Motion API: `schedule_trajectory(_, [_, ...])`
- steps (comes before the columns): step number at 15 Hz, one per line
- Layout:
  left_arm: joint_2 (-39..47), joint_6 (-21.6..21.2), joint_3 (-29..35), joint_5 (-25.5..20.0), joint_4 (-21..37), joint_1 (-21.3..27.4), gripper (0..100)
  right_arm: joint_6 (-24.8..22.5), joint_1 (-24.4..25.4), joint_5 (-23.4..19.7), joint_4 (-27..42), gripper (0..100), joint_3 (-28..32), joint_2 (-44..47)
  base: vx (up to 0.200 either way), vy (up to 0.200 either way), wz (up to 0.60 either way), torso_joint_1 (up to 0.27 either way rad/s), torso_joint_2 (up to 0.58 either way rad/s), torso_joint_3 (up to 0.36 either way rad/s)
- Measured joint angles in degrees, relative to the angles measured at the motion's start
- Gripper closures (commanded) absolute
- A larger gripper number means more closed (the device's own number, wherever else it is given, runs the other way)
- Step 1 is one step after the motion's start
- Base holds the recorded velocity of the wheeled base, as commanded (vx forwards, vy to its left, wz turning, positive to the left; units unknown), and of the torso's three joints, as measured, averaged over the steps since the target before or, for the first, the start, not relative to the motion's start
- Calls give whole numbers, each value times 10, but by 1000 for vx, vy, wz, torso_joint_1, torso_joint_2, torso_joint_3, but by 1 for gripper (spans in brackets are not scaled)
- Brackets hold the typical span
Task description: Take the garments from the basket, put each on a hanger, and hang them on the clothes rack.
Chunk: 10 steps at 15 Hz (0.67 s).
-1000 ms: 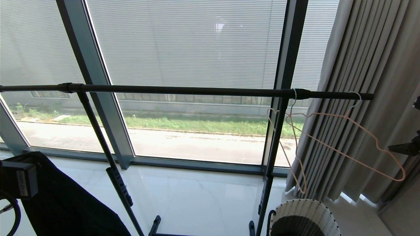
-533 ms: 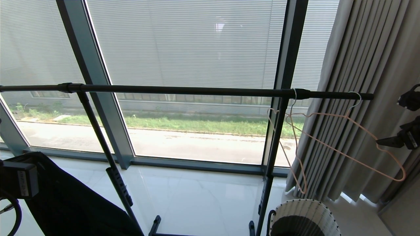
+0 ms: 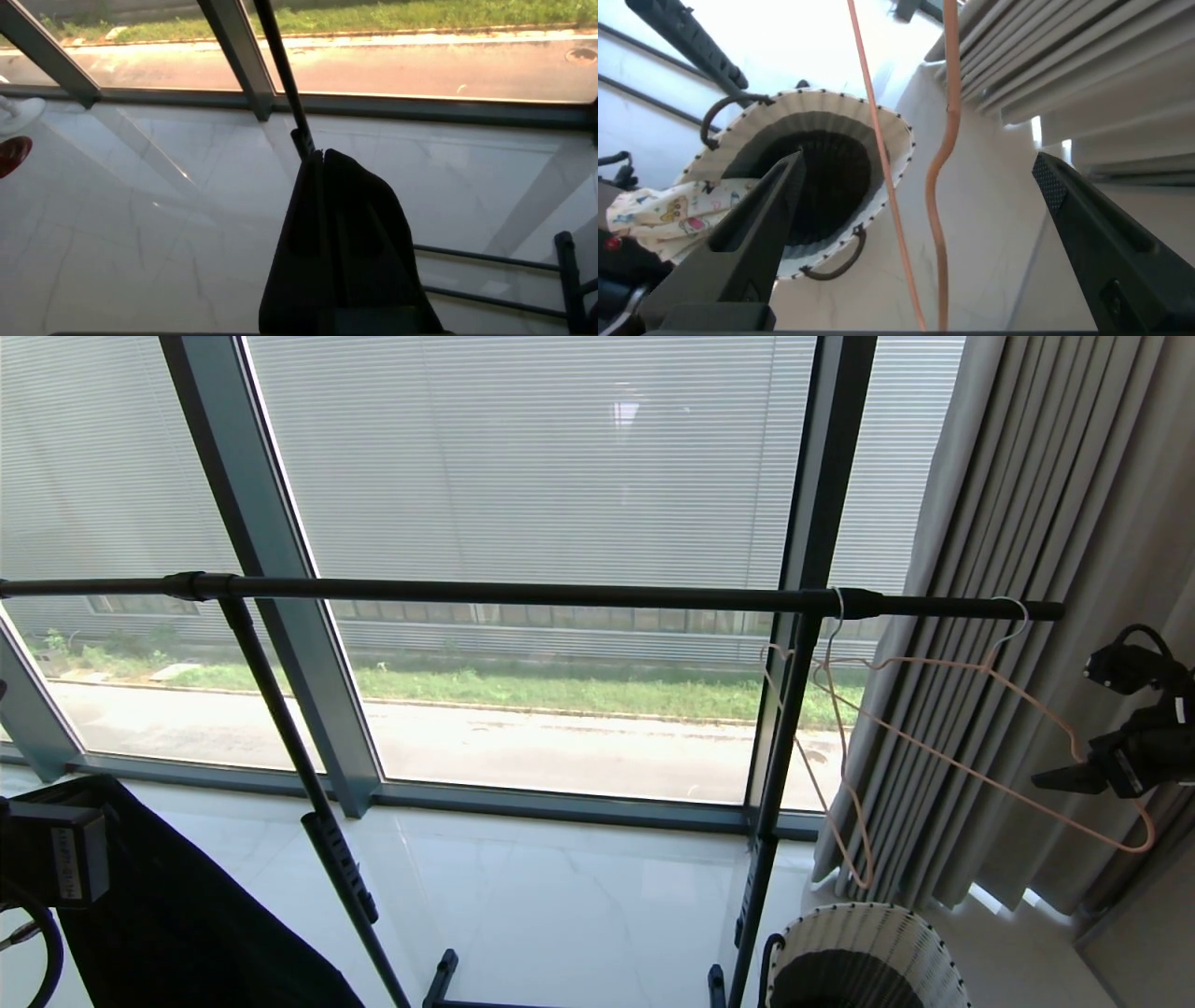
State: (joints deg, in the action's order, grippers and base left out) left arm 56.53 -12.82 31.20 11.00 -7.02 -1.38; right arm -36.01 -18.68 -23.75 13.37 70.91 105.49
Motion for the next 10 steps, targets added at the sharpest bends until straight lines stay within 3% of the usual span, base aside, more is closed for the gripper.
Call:
schedule_trajectory(5, [-2,0,4,12,0,0,100,62,20,-4,-2,0,-4,-1,0,0,0,0,0,0])
schedule_trajectory(10, [-4,0,6,12,0,0,100,183,75,2,-51,0,-5,-7,0,0,0,0,0,0])
